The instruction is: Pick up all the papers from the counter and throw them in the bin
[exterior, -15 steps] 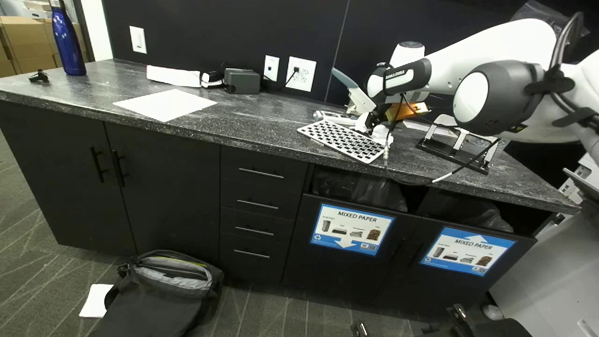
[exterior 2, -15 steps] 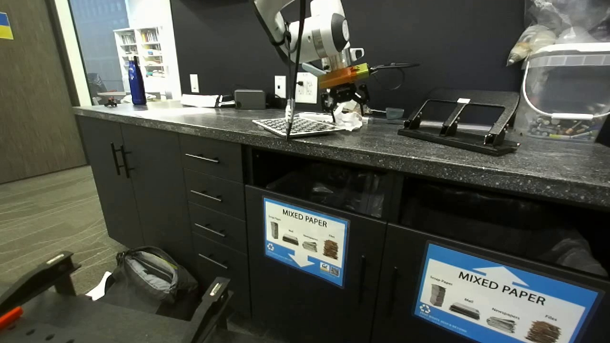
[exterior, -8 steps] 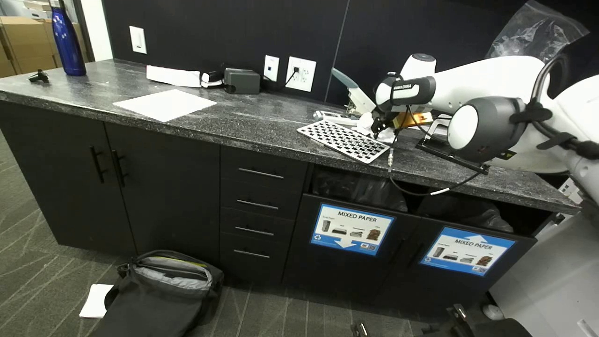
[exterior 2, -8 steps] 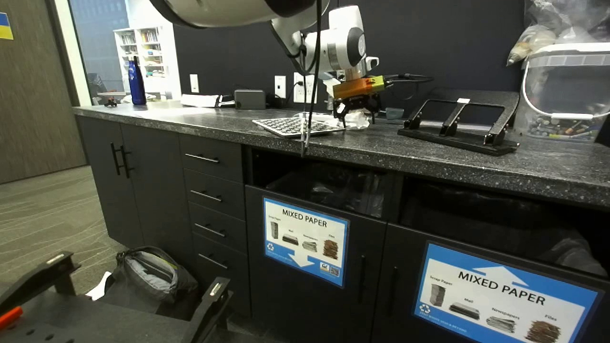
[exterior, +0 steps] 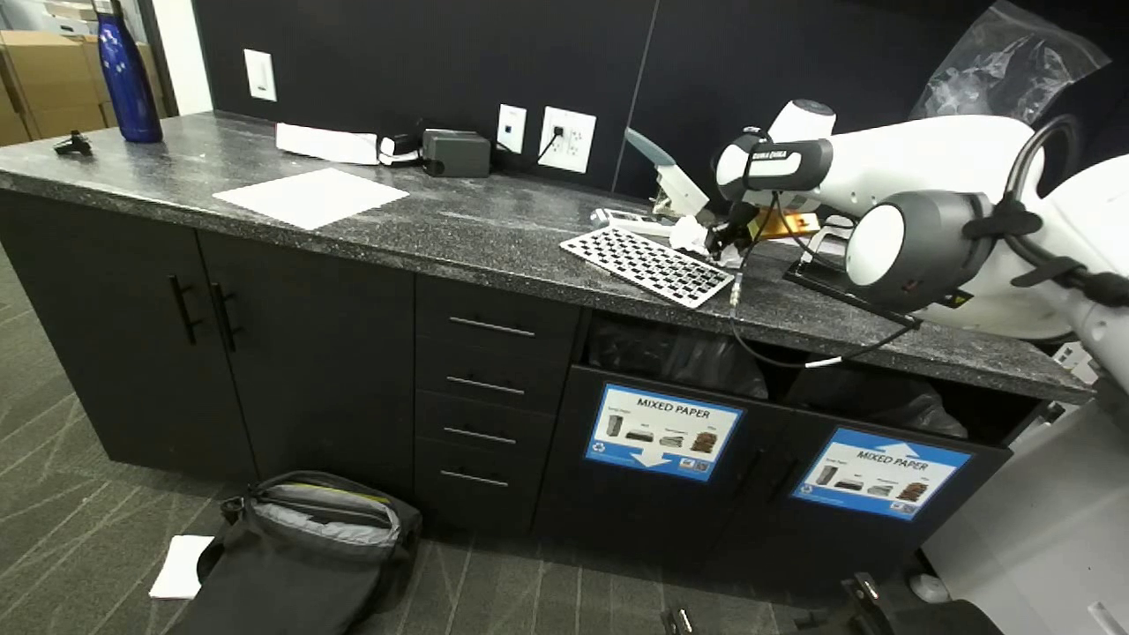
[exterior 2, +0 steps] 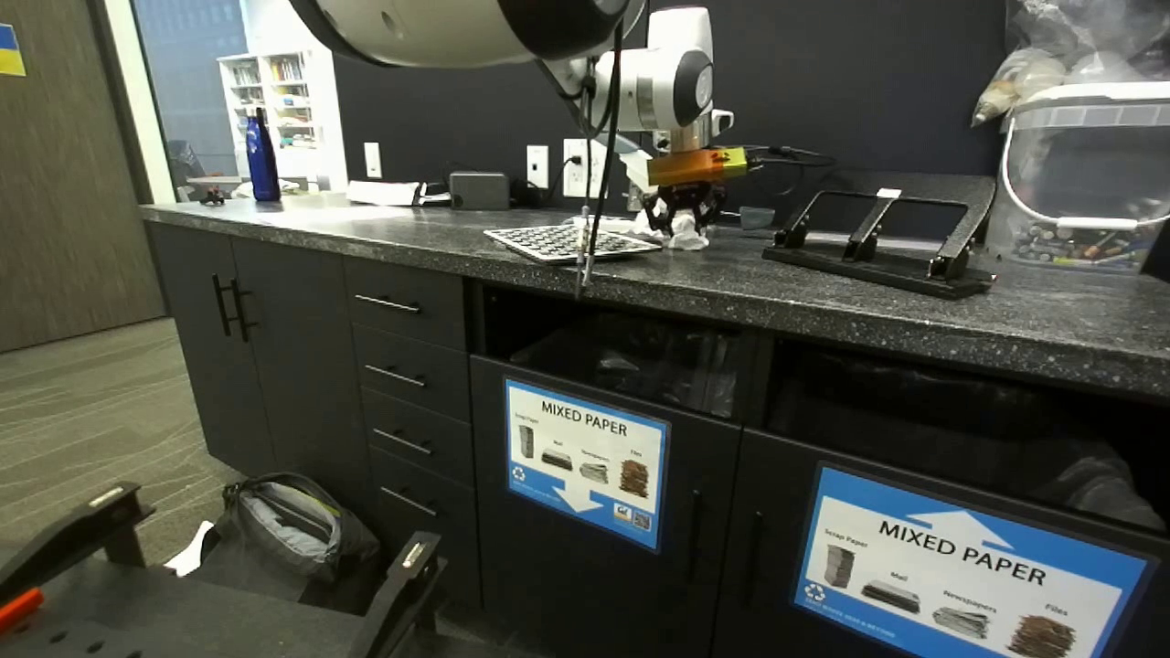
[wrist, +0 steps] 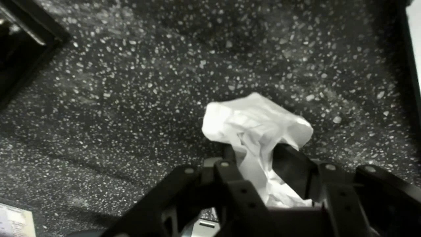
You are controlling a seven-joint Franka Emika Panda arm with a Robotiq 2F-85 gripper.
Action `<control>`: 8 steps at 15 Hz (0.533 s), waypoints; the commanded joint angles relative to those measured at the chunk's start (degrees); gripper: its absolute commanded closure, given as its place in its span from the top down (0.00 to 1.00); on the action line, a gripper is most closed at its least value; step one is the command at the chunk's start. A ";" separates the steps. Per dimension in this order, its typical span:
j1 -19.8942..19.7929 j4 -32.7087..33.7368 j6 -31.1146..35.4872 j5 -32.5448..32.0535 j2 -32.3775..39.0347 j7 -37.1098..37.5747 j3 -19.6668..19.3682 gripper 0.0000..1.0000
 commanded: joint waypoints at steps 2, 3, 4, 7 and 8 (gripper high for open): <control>-0.08 2.41 -3.65 -0.17 1.32 -1.29 -0.11 0.09; 0.08 2.38 -3.66 -0.67 1.21 -0.24 -0.94 0.08; 0.39 2.36 -3.15 -1.34 1.12 1.04 -2.01 0.05; 2.26 1.67 -3.52 -4.34 0.22 6.96 -6.50 0.09; 2.72 1.43 -3.63 -5.11 -0.17 8.29 -7.38 0.08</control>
